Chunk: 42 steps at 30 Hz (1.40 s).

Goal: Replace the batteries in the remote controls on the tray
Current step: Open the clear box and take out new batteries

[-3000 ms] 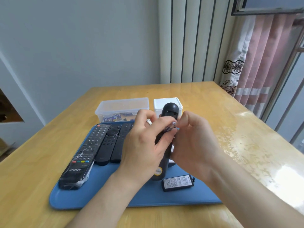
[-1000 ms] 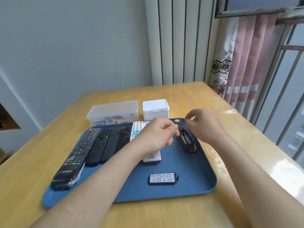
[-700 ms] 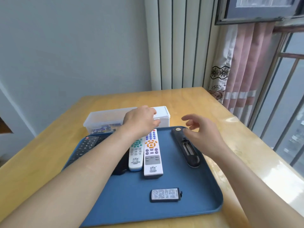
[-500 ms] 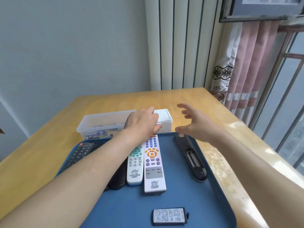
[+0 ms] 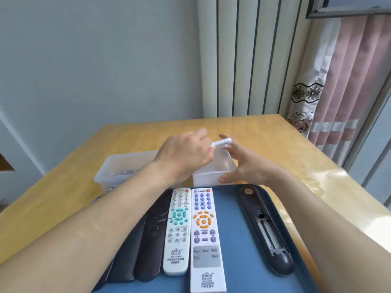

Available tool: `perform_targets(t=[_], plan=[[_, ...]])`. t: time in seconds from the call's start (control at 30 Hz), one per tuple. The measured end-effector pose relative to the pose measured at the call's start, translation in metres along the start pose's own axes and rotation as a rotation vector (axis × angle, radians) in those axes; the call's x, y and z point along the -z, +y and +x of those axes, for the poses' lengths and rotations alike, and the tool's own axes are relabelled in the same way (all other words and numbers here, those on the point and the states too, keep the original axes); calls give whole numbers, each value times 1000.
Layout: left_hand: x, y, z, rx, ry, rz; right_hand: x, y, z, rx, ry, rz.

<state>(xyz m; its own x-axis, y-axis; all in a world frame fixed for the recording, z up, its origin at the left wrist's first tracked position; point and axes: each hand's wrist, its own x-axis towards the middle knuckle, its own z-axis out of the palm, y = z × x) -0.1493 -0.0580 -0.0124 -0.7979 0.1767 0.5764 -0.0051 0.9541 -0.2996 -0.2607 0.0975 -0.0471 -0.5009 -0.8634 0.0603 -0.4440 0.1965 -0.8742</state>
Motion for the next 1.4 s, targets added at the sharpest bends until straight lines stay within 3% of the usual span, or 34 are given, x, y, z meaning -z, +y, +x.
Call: perform_targets(t=[0.13,0.2,0.4,0.53,0.63,0.77,0.83,0.97,1.03,1.23,1.4], plan=[[7,-11,33,486,31,-183,5,2,-2,12,-2,80],[4,-10,40,589,21,-199,5,3,-3,20,18,72],[0,-21,48,495,-176,-63,4,2,-3,37,12,19],[-18,-16,41,593,-373,-190,4,0,-4,-13,-3,-34],[-22,3,31,570,-330,-418,4,-1,-4,-57,20,-89],[-12,25,32,629,-396,-1015,5,0,1,-111,19,-143],[-10,26,31,657,-387,-1148,5,1,0,-119,18,-133],[6,4,19,719,-96,-1067,7,0,0,-143,15,-151],[19,-13,2,715,-39,-997,8,-2,2,-175,-7,-195],[44,-38,-63,773,-238,-653,16,-31,-7,-259,-57,-591],[54,-56,-101,815,-280,-453,-3,-71,-17,-68,81,-759]])
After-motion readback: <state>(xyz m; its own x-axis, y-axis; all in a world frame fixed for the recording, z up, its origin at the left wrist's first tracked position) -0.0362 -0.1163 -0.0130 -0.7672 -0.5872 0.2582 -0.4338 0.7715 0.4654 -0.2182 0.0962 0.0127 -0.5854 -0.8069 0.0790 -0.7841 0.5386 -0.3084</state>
